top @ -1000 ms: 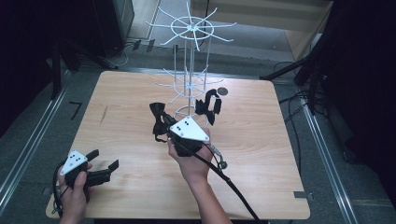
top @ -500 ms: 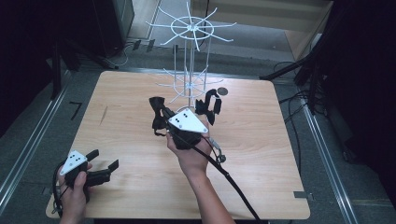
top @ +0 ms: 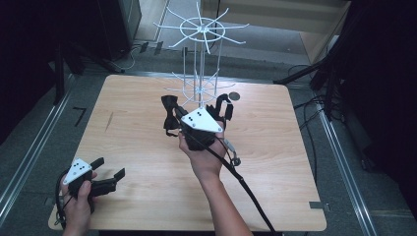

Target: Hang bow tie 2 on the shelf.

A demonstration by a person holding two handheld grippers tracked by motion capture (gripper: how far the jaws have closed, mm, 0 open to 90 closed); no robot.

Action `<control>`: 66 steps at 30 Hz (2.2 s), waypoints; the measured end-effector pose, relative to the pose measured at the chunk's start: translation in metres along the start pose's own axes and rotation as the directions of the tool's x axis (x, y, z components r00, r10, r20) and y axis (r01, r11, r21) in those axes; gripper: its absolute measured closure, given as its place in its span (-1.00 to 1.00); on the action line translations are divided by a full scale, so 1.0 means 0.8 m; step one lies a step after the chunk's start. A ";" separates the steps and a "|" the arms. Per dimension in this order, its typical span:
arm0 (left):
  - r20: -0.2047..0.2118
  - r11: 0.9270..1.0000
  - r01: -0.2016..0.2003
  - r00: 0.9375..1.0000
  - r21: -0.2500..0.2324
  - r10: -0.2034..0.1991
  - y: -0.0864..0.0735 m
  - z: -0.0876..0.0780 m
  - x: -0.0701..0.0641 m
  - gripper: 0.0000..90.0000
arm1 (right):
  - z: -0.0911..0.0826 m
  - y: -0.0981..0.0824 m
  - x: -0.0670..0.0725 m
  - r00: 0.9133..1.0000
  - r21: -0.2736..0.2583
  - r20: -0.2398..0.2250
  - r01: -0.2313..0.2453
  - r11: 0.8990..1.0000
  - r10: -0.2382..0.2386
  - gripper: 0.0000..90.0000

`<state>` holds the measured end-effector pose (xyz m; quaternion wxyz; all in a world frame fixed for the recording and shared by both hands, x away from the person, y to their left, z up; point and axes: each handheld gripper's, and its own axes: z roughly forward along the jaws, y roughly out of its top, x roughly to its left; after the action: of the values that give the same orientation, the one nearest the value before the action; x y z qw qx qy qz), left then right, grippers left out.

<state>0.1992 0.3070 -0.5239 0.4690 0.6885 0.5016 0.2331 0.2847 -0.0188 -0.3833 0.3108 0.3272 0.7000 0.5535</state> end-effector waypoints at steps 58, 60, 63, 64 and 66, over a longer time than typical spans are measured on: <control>-0.003 1.000 -0.001 1.000 0.001 0.001 0.000 0.000 -0.001 -0.81 | -0.015 -0.071 -0.020 0.988 0.018 0.156 -0.018 1.000 0.015 0.26; -0.003 1.000 -0.002 1.000 0.001 0.002 0.000 0.000 -0.001 -0.81 | -0.018 -0.076 -0.021 0.988 0.020 0.152 -0.012 1.000 0.009 0.26; -0.003 1.000 -0.004 1.000 0.002 0.004 0.000 0.000 -0.001 -0.81 | -0.022 -0.085 -0.023 0.990 0.026 0.140 -0.016 1.000 0.012 0.25; -0.004 1.000 -0.002 1.000 0.000 0.002 0.000 0.000 -0.001 -0.81 | -0.024 -0.087 -0.024 0.990 0.026 0.138 -0.015 1.000 0.012 0.25; -0.004 1.000 -0.002 1.000 0.000 0.002 0.000 0.000 -0.001 -0.81 | -0.027 -0.093 -0.026 0.992 0.030 0.127 -0.016 0.999 0.013 0.24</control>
<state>0.1990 0.3064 -0.5239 0.4677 0.6885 0.5021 0.2347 0.2713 -0.0610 -0.4505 0.3456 0.3714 0.6849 0.5231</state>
